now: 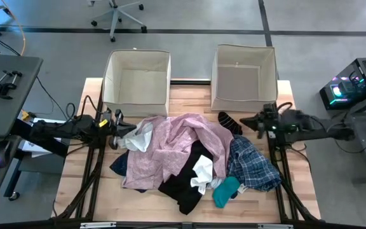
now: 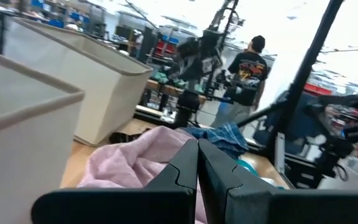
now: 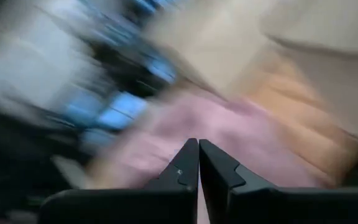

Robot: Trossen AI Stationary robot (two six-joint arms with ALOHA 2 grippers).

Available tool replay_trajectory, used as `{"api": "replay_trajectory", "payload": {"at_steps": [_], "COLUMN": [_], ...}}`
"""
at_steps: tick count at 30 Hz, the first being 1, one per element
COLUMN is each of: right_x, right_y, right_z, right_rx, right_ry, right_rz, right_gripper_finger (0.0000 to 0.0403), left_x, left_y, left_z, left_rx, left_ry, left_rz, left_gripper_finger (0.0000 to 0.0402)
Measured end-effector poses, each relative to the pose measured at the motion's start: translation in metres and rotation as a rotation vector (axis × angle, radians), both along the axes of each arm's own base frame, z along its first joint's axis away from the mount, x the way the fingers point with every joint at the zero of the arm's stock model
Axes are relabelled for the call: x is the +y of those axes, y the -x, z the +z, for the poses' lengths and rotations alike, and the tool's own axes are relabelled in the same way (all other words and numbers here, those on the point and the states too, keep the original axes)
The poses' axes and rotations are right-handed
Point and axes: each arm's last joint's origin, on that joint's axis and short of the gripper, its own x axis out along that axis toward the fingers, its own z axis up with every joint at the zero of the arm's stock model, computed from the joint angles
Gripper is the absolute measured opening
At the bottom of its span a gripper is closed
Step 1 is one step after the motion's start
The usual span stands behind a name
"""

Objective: Sort clothes
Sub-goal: Put the black sock into the top right laundry bin

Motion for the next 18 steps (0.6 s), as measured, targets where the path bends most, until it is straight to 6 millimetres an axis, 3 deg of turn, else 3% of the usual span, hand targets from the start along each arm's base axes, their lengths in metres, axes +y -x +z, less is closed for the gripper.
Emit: {"api": "replay_trajectory", "payload": {"at_steps": [4,8,13,18], "right_x": [-0.004,-0.009,-0.022,-0.036], "right_y": [-0.014,-0.038,-0.056,-0.070], "right_z": [-0.005,-0.026,-0.064,-0.088], "right_rx": [0.407,0.666,0.901,0.978], "right_ry": [-0.098,-0.221,-0.317,-0.333], "right_rz": [-0.120,-0.148,-0.272,-0.353], "right_gripper_finger": [0.0016,0.0074,0.0145,0.0158], "left_x": [0.001,0.001,0.001,0.001], "left_y": [0.000,0.000,0.000,0.000], "left_z": [0.000,0.000,0.000,-0.001], "left_rx": [0.004,0.004,0.005,0.006], "left_ry": [0.002,0.002,0.002,0.001], "left_rz": [0.032,0.035,0.035,0.035], "left_gripper_finger": [0.0000,0.0000,0.0000,0.0000]}}
